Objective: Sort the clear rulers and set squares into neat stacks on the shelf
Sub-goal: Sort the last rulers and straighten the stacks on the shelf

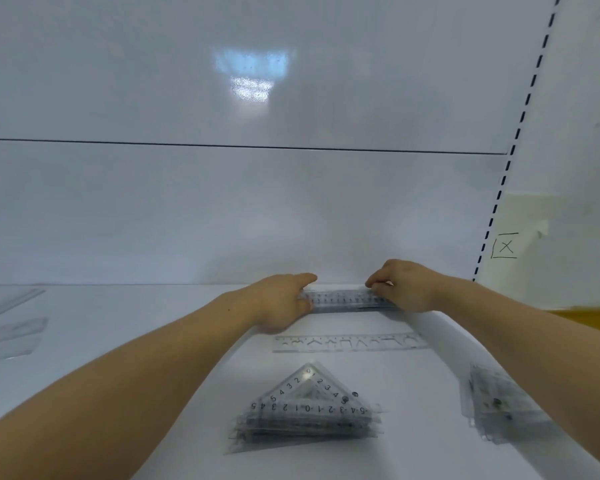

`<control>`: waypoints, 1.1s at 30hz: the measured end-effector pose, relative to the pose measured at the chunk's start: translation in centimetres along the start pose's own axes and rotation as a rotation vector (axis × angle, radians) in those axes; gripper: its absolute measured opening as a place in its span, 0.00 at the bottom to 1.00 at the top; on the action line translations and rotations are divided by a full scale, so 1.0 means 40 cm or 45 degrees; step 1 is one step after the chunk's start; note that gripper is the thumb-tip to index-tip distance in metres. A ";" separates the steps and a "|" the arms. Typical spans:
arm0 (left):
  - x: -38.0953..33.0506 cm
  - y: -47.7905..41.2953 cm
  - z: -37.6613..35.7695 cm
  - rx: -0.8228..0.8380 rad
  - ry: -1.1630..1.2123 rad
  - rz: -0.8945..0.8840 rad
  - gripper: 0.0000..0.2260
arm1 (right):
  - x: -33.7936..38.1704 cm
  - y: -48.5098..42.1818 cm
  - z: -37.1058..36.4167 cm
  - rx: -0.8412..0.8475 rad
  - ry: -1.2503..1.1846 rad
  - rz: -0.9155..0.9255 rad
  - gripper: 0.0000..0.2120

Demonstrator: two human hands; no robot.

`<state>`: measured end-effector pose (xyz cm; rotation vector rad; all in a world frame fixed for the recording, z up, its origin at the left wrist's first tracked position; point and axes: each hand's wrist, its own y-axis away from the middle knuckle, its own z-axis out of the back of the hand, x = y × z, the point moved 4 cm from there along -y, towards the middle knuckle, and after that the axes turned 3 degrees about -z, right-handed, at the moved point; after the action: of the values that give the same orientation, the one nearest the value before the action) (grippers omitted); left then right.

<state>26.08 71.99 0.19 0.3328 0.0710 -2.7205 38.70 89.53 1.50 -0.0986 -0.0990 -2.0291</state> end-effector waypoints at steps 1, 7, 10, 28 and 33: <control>-0.001 -0.001 -0.001 0.001 0.025 -0.016 0.24 | -0.004 0.003 -0.004 0.050 -0.032 -0.006 0.21; 0.004 -0.013 0.004 -0.012 -0.017 -0.065 0.24 | -0.022 -0.003 -0.022 0.100 0.019 -0.004 0.29; 0.004 -0.016 0.003 -0.030 0.023 -0.061 0.25 | -0.021 -0.003 -0.025 0.090 -0.025 -0.001 0.27; 0.015 0.155 -0.020 0.006 0.000 0.004 0.17 | 0.009 0.166 0.005 0.254 0.164 -0.038 0.17; 0.005 0.147 -0.022 0.008 0.111 0.050 0.13 | 0.010 0.169 -0.006 0.276 0.106 -0.061 0.12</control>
<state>28.41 66.61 -0.71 0.4496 0.0795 -2.6677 44.58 86.15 1.51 0.1261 -0.2699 -2.0539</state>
